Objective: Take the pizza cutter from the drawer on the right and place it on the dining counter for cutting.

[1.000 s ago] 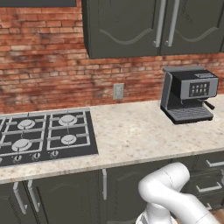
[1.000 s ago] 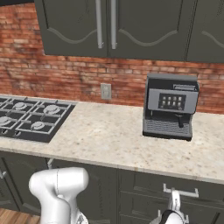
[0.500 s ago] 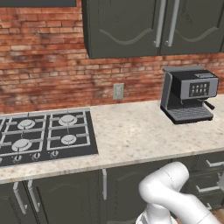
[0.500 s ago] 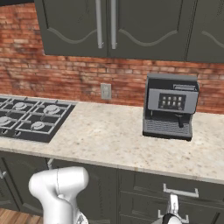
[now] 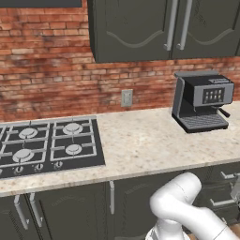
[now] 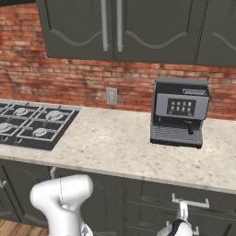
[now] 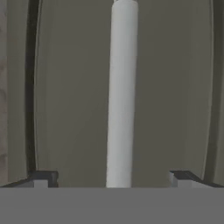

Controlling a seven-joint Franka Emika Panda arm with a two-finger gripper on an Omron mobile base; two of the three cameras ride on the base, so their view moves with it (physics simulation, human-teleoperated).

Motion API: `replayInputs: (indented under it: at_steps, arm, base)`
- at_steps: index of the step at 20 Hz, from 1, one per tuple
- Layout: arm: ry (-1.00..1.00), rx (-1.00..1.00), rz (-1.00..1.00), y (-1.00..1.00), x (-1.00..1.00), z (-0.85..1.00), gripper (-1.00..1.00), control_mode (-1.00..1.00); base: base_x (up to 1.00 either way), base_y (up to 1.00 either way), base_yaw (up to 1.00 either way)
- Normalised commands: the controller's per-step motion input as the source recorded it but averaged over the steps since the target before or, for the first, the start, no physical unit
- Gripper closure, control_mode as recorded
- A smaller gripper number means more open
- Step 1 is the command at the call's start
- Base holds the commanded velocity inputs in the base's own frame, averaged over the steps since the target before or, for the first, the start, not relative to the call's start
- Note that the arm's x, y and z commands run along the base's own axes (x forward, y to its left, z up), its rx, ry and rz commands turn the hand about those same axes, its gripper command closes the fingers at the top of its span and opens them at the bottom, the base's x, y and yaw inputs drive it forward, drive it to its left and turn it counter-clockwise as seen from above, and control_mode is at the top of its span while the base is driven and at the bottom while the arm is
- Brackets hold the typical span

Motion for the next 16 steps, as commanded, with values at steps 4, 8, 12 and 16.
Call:
replayInputs:
  at_steps: [4, 8, 12, 16]
  arm:
    - [0.00, 0.00, 0.00, -0.12, 0.27, -0.14, -1.00, -1.00]
    - [0.00, 0.00, 0.00, -0.18, 0.22, -0.27, -1.00, -1.00]
    - [0.00, 0.00, 0.00, -0.19, 0.12, -0.40, -1.00, -1.00]
    - [0.00, 0.00, 0.00, -0.07, 0.13, -0.29, -1.00, -1.00]
  base:
    - [0.00, 0.00, 0.00]
    - [0.00, 0.00, 0.00]
    - [0.00, 0.00, 0.00]
    - [0.00, 0.00, 0.00]
